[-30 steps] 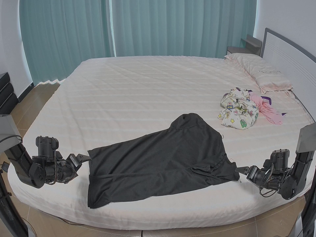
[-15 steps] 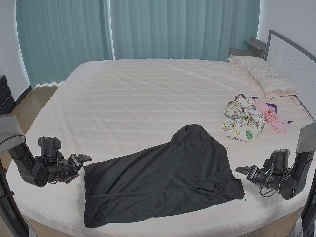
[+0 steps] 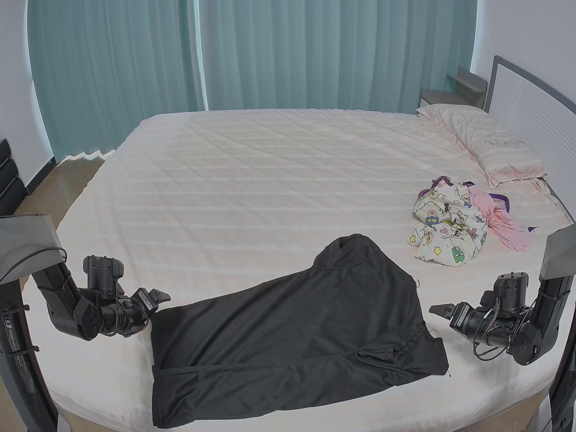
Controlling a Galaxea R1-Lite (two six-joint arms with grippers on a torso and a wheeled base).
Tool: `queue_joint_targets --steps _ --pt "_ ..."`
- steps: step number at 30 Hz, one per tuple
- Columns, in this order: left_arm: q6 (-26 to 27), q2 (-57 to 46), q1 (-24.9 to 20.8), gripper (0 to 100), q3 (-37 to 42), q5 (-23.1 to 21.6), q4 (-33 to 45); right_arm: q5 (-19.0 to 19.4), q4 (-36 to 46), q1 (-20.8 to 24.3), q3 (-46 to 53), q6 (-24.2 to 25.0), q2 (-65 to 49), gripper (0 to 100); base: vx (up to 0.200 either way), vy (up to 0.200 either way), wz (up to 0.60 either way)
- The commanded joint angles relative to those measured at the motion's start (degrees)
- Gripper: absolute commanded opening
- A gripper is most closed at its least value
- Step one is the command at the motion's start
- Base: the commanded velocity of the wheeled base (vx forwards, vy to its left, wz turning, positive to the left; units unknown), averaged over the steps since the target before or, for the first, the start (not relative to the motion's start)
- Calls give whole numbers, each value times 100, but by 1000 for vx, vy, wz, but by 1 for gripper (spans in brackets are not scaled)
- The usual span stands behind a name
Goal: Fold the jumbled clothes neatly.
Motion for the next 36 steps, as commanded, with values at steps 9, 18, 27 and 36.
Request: queue_joint_targets --steps 9,18,27,36 --pt "46 423 -52 100 -333 -50 -345 12 -6 -7 30 0 15 100 0 0 0" --pt "407 748 -52 100 -482 3 -345 12 -6 -7 30 0 15 100 0 0 0" --pt "618 836 -43 0 -526 143 -345 12 -6 -7 30 0 6 100 0 0 0" --pt "609 836 89 0 -1019 521 -327 3 -6 -7 30 0 -2 100 0 0 0"
